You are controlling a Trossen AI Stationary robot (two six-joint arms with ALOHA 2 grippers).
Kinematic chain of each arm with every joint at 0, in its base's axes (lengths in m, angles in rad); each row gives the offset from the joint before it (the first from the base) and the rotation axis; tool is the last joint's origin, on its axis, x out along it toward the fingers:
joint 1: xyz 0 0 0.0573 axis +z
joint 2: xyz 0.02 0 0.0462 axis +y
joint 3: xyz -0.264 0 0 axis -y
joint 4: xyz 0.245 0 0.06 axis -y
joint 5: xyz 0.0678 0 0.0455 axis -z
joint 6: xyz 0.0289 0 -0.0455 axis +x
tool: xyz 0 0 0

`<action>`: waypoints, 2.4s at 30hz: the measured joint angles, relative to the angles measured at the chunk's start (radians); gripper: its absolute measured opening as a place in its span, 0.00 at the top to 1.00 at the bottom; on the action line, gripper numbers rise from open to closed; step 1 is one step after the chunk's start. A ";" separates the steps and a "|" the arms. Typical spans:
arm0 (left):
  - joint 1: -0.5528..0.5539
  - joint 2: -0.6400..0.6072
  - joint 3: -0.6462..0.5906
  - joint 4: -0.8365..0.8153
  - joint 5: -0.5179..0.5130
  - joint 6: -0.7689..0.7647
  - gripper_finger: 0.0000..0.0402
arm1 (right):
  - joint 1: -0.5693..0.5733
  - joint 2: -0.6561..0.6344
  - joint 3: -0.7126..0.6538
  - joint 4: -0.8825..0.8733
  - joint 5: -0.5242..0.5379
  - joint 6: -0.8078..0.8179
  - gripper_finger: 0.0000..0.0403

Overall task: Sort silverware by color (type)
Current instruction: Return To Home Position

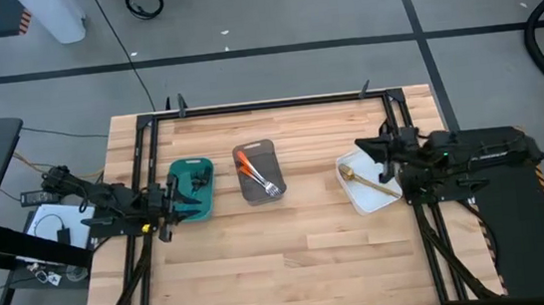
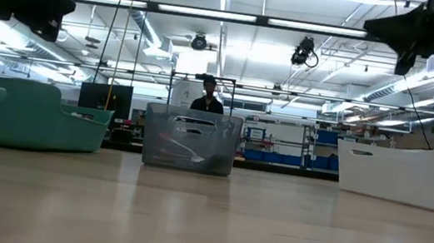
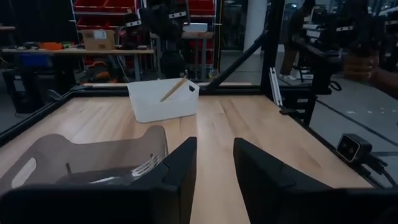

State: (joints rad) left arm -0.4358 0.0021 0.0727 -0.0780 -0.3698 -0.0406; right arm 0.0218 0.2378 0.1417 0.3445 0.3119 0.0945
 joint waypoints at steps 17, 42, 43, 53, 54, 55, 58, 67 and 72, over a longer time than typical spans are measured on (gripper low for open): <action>-0.007 0.002 0.000 -0.031 0.106 -0.076 0.89 | 0.042 -0.219 0.004 -0.262 -0.010 0.093 0.96; -0.005 0.004 -0.063 0.143 0.166 -0.136 0.90 | 0.042 -0.219 0.005 -0.257 -0.010 0.112 0.96; -0.005 0.004 -0.064 0.147 0.163 -0.133 0.90 | 0.042 -0.219 0.005 -0.257 -0.010 0.113 0.96; -0.005 0.004 -0.064 0.165 0.161 -0.131 0.90 | 0.043 -0.219 0.005 -0.257 -0.011 0.113 0.96; -0.005 0.004 -0.064 0.166 0.161 -0.131 0.90 | 0.042 -0.219 0.005 -0.257 -0.011 0.113 0.96; -0.005 0.004 -0.064 0.168 0.161 -0.131 0.90 | 0.042 -0.219 0.005 -0.257 -0.011 0.112 0.96; -0.005 0.004 -0.064 0.168 0.163 -0.130 0.90 | 0.042 -0.219 0.005 -0.257 -0.011 0.112 0.96; -0.005 0.004 -0.064 0.169 0.164 -0.130 0.90 | 0.043 -0.219 0.005 -0.257 -0.011 0.113 0.96; -0.005 0.004 -0.064 0.171 0.164 -0.130 0.90 | 0.043 -0.219 0.005 -0.257 -0.011 0.113 0.96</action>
State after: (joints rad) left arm -0.4404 0.0063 0.0090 0.0933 -0.2054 -0.1711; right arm 0.0645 0.0193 0.1471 0.0875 0.3012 0.2071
